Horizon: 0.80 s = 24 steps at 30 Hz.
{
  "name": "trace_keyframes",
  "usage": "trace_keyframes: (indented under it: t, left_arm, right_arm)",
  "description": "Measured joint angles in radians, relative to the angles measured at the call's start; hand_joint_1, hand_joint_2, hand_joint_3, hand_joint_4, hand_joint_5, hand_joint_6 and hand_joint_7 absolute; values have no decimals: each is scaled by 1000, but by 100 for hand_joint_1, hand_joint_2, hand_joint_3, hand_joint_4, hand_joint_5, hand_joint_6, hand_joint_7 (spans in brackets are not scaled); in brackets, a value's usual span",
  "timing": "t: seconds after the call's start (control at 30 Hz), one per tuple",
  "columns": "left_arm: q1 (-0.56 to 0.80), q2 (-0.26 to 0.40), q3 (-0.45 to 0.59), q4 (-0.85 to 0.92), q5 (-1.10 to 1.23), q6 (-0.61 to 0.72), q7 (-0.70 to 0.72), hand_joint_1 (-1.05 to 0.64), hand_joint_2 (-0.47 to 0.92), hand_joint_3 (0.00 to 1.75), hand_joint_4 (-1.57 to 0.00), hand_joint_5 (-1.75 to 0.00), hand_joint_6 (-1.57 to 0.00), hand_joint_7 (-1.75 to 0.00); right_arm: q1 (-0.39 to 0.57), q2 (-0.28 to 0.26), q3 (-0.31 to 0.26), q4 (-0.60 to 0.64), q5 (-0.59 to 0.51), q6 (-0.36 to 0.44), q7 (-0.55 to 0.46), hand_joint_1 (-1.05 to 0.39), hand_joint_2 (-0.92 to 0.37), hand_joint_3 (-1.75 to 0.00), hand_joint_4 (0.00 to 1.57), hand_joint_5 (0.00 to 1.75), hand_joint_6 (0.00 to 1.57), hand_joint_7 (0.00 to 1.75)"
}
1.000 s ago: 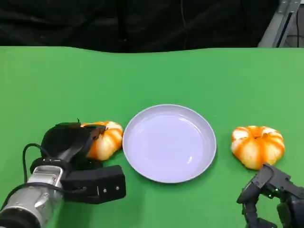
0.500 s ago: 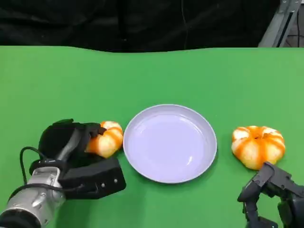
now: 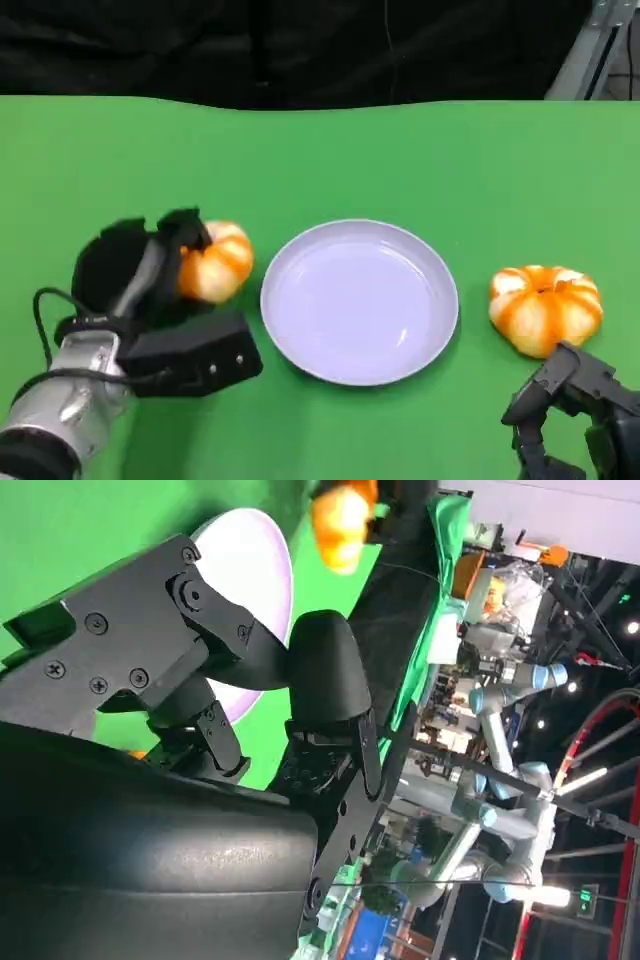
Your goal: Grasp the bread from the table and place it into the plate.
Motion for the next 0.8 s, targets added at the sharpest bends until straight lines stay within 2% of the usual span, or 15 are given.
trace_keyframes:
  t: [0.2,0.47,0.6,0.7,0.8]
  left_arm:
    - [0,-3,14,-102,-3,-1,-2,-7,92,17,-68,-175,-62,-174]
    - [1,-13,16,-169,-4,7,-48,-6,90,19,-68,-175,-62,-174]
    - [1,-70,-9,-234,2,18,-87,-6,90,19,-68,-175,-63,-174]
    - [1,-88,-20,-259,6,21,-106,-7,90,22,-65,-175,-67,-158]
    - [1,-99,-39,-291,8,22,-161,-7,90,23,-64,-175,-68,-154]
  right_arm:
    - [0,-3,-1,4,6,-6,7,-11,-52,-118,83,175,76,152]
    - [1,-4,-2,4,6,-6,6,-12,-53,-119,84,175,76,152]
    - [-4,5,3,4,-7,-7,0,-13,-52,-120,84,175,76,151]
    - [-1,8,2,4,-16,-7,-5,-14,-52,-120,83,175,75,152]
    - [6,10,5,1,-25,-5,-13,-14,-52,-120,83,175,75,152]
